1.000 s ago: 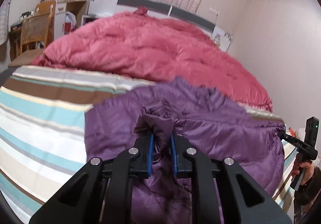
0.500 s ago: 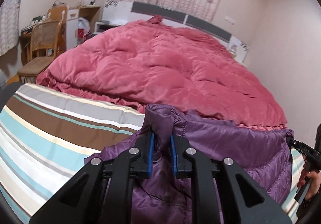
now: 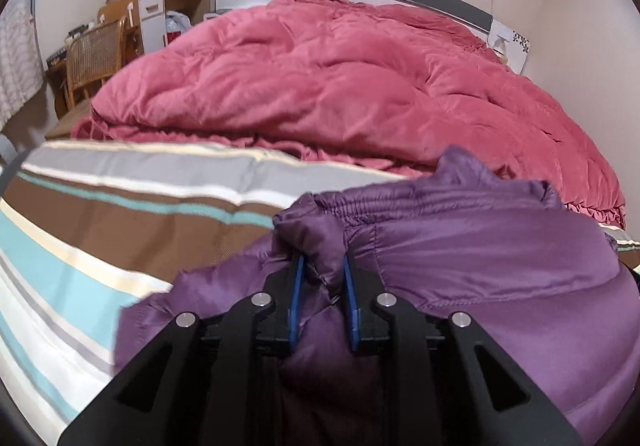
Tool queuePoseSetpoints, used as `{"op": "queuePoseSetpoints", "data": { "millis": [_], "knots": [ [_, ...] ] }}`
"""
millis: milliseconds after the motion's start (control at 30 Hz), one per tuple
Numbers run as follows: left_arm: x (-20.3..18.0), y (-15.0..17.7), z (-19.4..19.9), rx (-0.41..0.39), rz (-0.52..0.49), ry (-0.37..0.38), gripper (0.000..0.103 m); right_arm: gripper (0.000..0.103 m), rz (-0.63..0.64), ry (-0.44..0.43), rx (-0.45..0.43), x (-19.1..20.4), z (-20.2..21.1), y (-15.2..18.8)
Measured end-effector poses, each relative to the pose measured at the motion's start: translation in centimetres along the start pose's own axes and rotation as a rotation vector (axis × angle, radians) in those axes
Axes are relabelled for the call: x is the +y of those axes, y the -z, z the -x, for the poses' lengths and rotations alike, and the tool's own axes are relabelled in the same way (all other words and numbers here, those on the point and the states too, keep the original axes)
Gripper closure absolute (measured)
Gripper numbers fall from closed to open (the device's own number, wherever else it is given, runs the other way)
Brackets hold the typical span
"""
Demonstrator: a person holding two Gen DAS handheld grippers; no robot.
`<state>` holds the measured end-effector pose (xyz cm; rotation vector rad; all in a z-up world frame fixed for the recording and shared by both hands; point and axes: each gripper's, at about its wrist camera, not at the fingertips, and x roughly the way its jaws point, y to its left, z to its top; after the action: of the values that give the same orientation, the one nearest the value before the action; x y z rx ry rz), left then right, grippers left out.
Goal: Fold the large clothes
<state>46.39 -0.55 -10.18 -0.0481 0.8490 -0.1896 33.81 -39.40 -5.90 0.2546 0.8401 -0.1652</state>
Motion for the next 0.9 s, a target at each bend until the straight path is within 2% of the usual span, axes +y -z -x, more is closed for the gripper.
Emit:
{"op": "queuePoseSetpoints", "data": {
  "millis": [267,400,500,567,667,700,733,767,800,833,900],
  "knots": [
    [1.0,0.7,-1.0,-0.008,0.067,0.059,0.080,0.090,0.004,0.019,-0.010,0.2,-0.8,0.4],
    [0.7,0.7,-0.8,-0.010,0.045,0.029,0.079,0.090,0.018,0.037,-0.014,0.6,-0.7,0.3],
    [-0.2,1.2,0.2,-0.019,-0.001,-0.035,0.069,0.090,0.024,0.048,-0.035,0.7,-0.3,0.4],
    [-0.4,1.6,1.2,-0.032,-0.020,-0.060,0.052,0.087,0.028,0.060,-0.043,0.7,-0.1,0.5],
    [0.3,2.5,2.8,-0.044,-0.009,-0.078,0.037,0.087,0.042,0.080,-0.061,1.0,0.3,0.5],
    [0.6,2.7,3.1,-0.043,-0.003,-0.083,0.035,0.083,0.047,0.083,-0.065,1.1,0.5,0.5],
    [1.0,2.9,3.5,-0.040,0.004,-0.080,0.034,0.074,0.051,0.095,-0.072,1.2,0.7,0.5],
    [1.3,3.1,3.9,-0.039,0.008,-0.072,0.033,0.059,0.050,0.103,-0.077,1.2,1.0,0.5],
    [1.6,3.4,4.3,-0.038,0.013,-0.066,0.031,0.051,0.047,0.109,-0.084,1.1,1.3,0.6],
    [1.8,3.5,4.7,-0.036,0.015,-0.069,0.025,0.039,0.040,0.107,-0.093,0.9,2.0,0.6],
    [2.2,3.8,5.6,-0.039,0.017,-0.080,0.015,0.037,0.024,0.096,-0.099,0.3,3.1,0.9]
  ]
}}
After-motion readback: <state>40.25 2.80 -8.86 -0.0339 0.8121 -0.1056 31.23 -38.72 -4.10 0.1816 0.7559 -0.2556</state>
